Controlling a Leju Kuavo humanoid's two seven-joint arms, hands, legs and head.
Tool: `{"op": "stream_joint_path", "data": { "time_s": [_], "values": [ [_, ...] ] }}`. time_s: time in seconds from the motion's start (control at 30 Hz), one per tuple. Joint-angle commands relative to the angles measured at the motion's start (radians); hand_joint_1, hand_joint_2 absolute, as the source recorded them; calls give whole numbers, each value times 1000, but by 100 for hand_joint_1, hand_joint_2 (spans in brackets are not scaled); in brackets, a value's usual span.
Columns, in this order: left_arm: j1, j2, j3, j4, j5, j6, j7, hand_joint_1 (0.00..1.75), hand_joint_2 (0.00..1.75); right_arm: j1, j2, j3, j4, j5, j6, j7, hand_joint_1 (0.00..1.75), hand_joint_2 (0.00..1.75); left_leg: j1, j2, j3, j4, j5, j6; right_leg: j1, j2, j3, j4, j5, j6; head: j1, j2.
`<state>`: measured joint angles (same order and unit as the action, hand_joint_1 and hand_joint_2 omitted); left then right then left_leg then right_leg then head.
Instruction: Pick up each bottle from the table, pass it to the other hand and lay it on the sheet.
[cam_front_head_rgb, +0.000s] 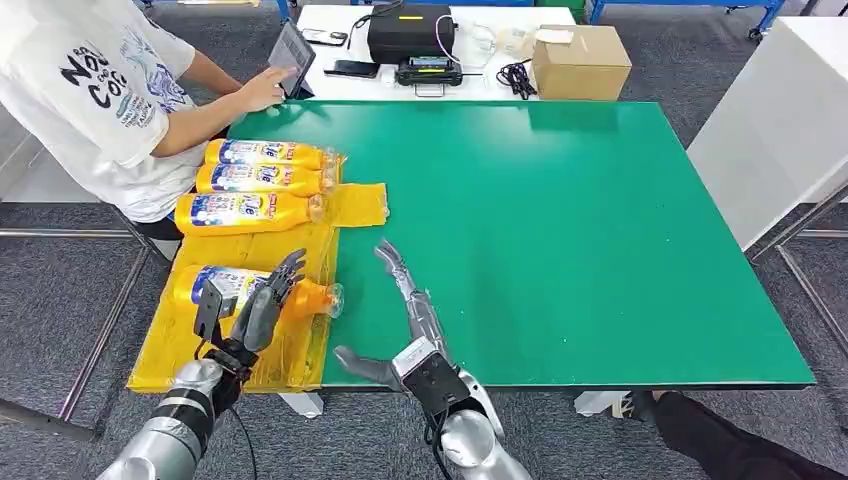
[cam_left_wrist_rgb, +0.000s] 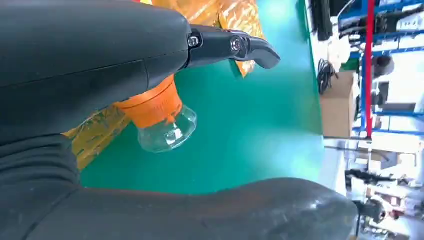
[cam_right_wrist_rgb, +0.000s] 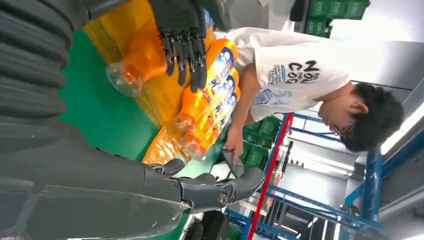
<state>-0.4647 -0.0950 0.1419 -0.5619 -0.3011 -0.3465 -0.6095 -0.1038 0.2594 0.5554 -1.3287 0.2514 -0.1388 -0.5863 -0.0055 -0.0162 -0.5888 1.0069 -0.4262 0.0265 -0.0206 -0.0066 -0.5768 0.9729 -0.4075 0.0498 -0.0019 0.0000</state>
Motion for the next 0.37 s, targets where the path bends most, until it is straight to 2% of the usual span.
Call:
{"op": "stream_joint_path", "data": {
  "time_s": [0.03, 0.23, 0.3, 0.33, 0.37],
  "values": [
    [63, -110, 40, -192, 100, 329, -41, 0, 0, 21, -24, -13, -2, 29, -43, 10, 0, 175, 2, -1, -1, 1, 0, -2, 2, -2, -1, 0, 0, -2, 0, 0],
    [188, -163, -17, -430, 249, 343, -30, 0, 0, 106, -20, -127, -72, 6, -103, -24, 0, 175, 1, 0, -6, 0, -1, -1, 2, -1, -5, -1, -1, -1, 0, 0],
    [230, -174, -30, -500, 327, 334, -10, 0, 0, 142, -10, -156, -108, 32, -169, -57, 0, 175, 1, 0, -7, 1, -2, -1, 2, -1, -6, -1, -1, -1, 0, 0],
    [254, -179, -41, -539, 345, 334, -6, 0, 175, 163, -7, -166, -131, 32, -195, -73, 0, 175, 1, 0, -8, 1, -1, -1, 1, 0, -7, -1, -1, -1, 0, 0],
    [267, -181, -46, -561, 351, 335, -8, 0, 175, 173, -7, -169, -144, 33, -209, -80, 0, 175, 2, 1, -8, 1, -2, -1, 2, 0, -7, 0, -2, -1, 0, 0]
  ]
}}
